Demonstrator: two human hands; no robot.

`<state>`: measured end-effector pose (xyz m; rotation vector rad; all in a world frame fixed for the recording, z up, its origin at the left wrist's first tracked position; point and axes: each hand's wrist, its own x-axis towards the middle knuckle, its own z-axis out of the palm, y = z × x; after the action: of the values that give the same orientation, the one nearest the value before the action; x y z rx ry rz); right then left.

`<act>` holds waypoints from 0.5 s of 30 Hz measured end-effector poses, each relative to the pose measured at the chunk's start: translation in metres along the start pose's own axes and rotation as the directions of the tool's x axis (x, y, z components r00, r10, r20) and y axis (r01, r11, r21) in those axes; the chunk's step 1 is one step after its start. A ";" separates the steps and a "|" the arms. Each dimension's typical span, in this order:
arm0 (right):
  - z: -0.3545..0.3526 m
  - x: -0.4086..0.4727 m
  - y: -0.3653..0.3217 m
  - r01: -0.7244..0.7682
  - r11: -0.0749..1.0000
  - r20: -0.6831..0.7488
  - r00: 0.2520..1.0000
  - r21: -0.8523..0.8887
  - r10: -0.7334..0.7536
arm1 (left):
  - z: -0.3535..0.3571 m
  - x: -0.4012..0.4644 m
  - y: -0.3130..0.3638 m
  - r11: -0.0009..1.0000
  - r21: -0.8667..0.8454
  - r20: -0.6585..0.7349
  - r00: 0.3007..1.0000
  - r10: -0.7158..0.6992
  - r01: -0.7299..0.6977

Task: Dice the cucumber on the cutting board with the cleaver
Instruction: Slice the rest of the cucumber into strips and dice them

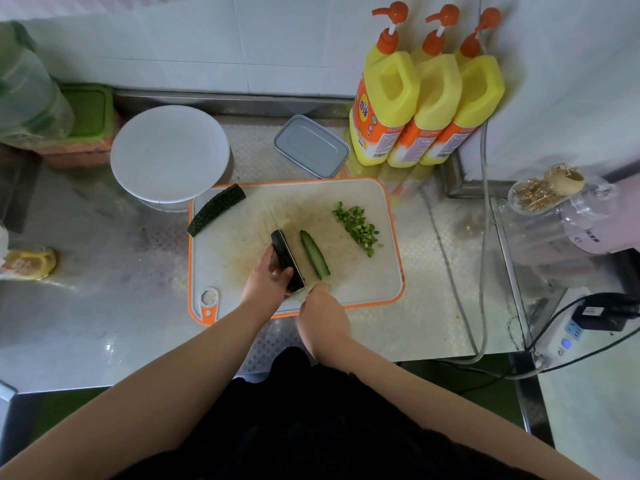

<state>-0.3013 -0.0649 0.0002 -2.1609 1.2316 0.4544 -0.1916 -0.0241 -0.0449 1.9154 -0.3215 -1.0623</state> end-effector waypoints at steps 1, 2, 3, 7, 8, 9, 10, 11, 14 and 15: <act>0.001 0.002 -0.001 -0.002 1.000 -0.005 1.000 0.010 0.002 | 0.000 0.001 -0.001 1.000 -0.001 0.001 1.000 0.004 -0.004; 0.002 0.004 -0.002 0.000 1.000 -0.013 1.000 0.015 0.000 | 0.000 0.002 -0.002 1.000 0.001 0.000 1.000 0.007 -0.007; 0.003 0.005 -0.002 0.007 1.000 -0.022 1.000 0.012 -0.007 | 0.000 0.003 -0.002 1.000 0.005 0.000 1.000 0.011 -0.011; 0.009 0.005 0.002 -0.010 1.000 -0.010 1.000 0.025 0.010 | 0.000 0.002 -0.001 1.000 -0.004 0.010 1.000 0.002 -0.002; 0.010 0.004 0.003 -0.023 0.999 -0.004 1.000 0.032 0.023 | -0.001 0.003 -0.001 1.000 -0.002 0.012 1.000 -0.006 0.006; 0.011 0.002 0.004 -0.031 0.999 0.001 1.000 0.026 0.031 | -0.001 0.004 -0.002 1.000 0.003 0.010 1.000 -0.016 0.016; 0.012 0.002 0.005 -0.031 0.999 0.005 1.000 0.013 0.031 | -0.001 0.005 -0.004 1.000 0.001 0.007 1.000 -0.024 0.024; 0.012 0.004 0.005 -0.024 1.000 0.006 1.000 0.002 0.024 | -0.001 0.007 -0.005 1.000 0.000 0.008 1.000 -0.028 0.028; 0.012 0.009 0.003 -0.001 0.999 0.015 1.000 -0.042 0.002 | 0.001 0.008 -0.007 0.999 0.005 0.004 0.999 -0.035 0.035; 0.012 0.011 0.002 0.003 0.999 0.018 1.000 -0.046 -0.002 | 0.001 0.008 -0.006 0.999 0.007 0.003 0.999 -0.034 0.034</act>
<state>-0.2973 -0.0655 -0.0154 -2.1917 1.2198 0.5043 -0.1888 -0.0261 -0.0543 1.9322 -0.2956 -1.0875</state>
